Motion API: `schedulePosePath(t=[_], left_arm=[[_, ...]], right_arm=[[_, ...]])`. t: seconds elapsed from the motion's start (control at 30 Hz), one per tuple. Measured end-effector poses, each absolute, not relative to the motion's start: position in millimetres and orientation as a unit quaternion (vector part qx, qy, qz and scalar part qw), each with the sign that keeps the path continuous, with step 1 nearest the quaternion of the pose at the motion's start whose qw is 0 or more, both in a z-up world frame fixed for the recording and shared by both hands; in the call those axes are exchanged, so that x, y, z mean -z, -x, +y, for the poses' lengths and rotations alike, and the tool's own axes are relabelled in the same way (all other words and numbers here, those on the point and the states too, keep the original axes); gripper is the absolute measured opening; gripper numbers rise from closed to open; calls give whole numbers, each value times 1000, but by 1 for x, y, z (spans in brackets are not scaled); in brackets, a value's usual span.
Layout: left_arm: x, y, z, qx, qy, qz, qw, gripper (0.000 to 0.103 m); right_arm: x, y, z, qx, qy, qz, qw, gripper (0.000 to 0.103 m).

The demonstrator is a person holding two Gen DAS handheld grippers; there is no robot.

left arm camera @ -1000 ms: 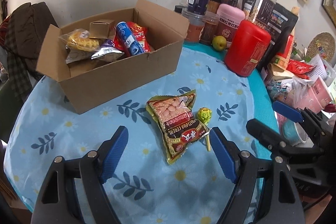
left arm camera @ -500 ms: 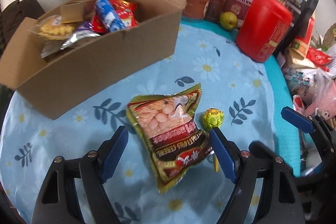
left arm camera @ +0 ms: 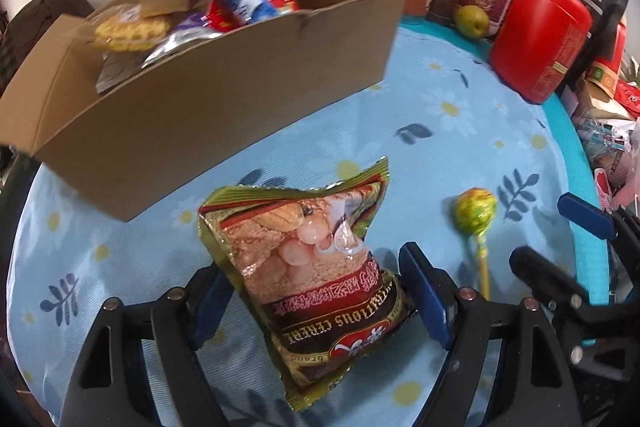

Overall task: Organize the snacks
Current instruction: 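Grasp the cereal snack bag with the left tool while the right grasps the lollipop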

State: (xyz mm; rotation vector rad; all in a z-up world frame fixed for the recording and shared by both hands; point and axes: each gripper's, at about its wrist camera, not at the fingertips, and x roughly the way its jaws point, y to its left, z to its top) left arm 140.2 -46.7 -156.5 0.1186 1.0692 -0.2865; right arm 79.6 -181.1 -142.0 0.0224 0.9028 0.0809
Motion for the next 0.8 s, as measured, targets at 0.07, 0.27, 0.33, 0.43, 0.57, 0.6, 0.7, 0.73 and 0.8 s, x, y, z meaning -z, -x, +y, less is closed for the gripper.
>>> schedulePosePath(t=[0.07,0.27,0.33,0.43,0.57,0.6,0.7,0.73,0.8], left_arm=[[157,-140,-41,137,-53,508,849,80],[158,-134,-31,151,-47,503,850,80],[158,-133,-30,160,-50,499,851,77],[156,-130,-24,165,-46,490,855,64],[155,-127,-25,178,-51,487,854,54],[155,-127,-26,180,-52,486,854,54],[154,-123,-25,186,-53,487,852,52],[155,-122,-25,187,-51,489,851,52],[155,-119,-24,190,-47,492,848,52]], right_arm=[[141,-84,-176,-44,-11,437,898,80],[141,-99,-153,-53,17,437,898,70],[145,-105,-150,-54,19,444,894,66],[152,-113,-148,-51,21,455,889,49],[152,-113,-146,-56,27,449,892,29],[152,-113,-145,-57,27,449,891,25],[151,-110,-143,-67,25,451,889,25],[151,-109,-142,-70,24,452,889,25],[151,-104,-139,-75,25,453,888,25]])
